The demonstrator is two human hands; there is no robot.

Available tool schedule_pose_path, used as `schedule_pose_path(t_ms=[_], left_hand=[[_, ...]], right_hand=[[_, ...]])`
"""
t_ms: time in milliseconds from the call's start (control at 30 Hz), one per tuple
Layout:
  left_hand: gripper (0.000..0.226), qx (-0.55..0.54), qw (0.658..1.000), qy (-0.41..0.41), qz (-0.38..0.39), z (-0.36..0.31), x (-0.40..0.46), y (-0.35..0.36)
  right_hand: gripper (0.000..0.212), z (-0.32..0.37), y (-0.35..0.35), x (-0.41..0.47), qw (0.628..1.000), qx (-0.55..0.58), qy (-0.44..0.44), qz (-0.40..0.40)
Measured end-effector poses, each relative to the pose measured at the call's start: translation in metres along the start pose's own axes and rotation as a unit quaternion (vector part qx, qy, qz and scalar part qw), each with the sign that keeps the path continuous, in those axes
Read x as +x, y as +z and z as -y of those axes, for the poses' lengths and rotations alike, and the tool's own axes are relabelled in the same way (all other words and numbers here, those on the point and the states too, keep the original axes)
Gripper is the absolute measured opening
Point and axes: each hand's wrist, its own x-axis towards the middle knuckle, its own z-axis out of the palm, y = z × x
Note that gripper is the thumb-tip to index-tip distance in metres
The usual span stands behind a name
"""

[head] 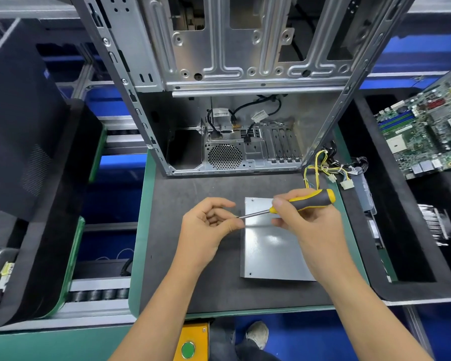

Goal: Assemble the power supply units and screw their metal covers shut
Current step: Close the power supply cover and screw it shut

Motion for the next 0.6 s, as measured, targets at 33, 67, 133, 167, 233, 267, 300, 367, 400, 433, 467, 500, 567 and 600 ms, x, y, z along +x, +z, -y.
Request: schedule_pose_path(t_ms=[33,67,133,167,233,267,300,367,400,433,467,500,567,600], left_hand=[[0.038,0.009,1.000,0.009,-0.002,-0.002,-0.002,0.001],[0.040,0.021,1.000,0.023,-0.005,-0.004,-0.003,0.002],[0.043,0.058,0.996,0.063,-0.011,-0.007,-0.007,0.004],[0.043,0.081,0.993,0.090,-0.015,-0.009,-0.009,0.005],[0.040,0.113,0.984,0.139,-0.022,-0.011,-0.012,0.007],[0.038,0.123,0.980,0.156,-0.022,-0.011,-0.013,0.008],[0.036,0.128,0.978,0.166,-0.021,-0.011,-0.014,0.009],[0.039,0.122,0.979,0.162,-0.018,-0.010,-0.016,0.011],[0.043,0.113,0.981,0.154,-0.012,-0.008,-0.016,0.011],[0.048,0.106,0.984,0.145,-0.003,-0.006,-0.016,0.012],[0.053,0.100,0.985,0.138,0.010,-0.003,-0.016,0.011],[0.057,0.098,0.986,0.133,0.024,0.000,-0.016,0.011],[0.065,0.111,0.985,0.126,0.040,0.006,-0.014,0.009],[0.069,0.124,0.984,0.121,0.036,0.008,-0.012,0.008]], right_hand=[[0.010,0.001,0.002,0.000,1.000,0.021,0.013,0.007],[0.011,0.002,0.003,0.000,0.999,0.039,0.025,0.013],[0.012,0.006,0.005,0.000,0.997,0.057,0.041,0.022],[0.013,0.007,0.005,0.000,0.997,0.059,0.044,0.024],[0.010,0.007,0.005,0.000,0.996,0.068,0.047,0.024],[0.009,0.007,0.006,0.000,0.996,0.074,0.051,0.017],[0.015,0.004,0.006,0.000,0.996,0.078,0.052,0.005],[0.030,0.000,0.007,0.001,0.996,0.079,0.051,-0.012],[0.033,-0.002,0.008,0.001,0.996,0.076,0.048,-0.019],[0.033,-0.005,0.008,0.001,0.996,0.073,0.045,-0.021],[0.031,-0.006,0.008,0.001,0.997,0.068,0.043,-0.021],[0.030,-0.007,0.008,0.002,0.997,0.062,0.040,-0.024],[0.026,-0.008,0.007,0.005,0.998,0.050,0.029,-0.033],[0.025,-0.008,0.007,0.007,0.998,0.047,0.022,-0.041]])
